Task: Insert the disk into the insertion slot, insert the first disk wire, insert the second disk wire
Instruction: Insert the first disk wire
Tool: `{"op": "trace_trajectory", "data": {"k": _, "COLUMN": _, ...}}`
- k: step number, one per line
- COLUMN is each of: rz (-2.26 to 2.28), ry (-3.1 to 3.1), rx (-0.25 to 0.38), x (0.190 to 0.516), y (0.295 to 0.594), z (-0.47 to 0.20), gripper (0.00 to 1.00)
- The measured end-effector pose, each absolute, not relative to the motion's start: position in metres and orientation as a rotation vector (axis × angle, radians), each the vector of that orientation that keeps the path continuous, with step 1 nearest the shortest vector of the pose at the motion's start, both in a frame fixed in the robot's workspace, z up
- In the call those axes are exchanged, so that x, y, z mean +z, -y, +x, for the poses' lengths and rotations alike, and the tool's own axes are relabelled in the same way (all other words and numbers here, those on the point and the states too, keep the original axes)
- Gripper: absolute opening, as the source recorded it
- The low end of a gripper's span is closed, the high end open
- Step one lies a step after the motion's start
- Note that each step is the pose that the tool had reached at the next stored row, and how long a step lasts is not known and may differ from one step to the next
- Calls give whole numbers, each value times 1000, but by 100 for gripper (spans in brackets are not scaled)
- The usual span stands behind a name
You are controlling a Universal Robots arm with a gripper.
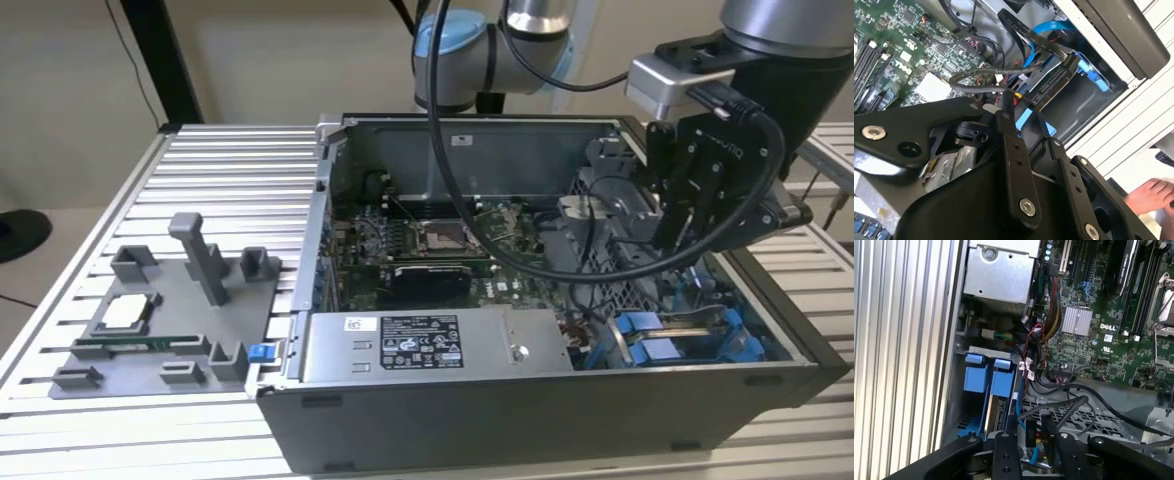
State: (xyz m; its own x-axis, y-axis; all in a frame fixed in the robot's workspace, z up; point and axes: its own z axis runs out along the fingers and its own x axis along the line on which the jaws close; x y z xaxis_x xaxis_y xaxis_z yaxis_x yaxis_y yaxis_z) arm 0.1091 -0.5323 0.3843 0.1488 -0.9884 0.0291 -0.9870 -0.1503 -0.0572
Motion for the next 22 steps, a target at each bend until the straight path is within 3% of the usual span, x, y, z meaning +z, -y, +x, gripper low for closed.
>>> {"op": "trace_trajectory", "data": {"k": 22, "rz": -2363, "ry": -2018, "rx": -107, "x": 384, "y": 532, "z": 109, "gripper": 100}}
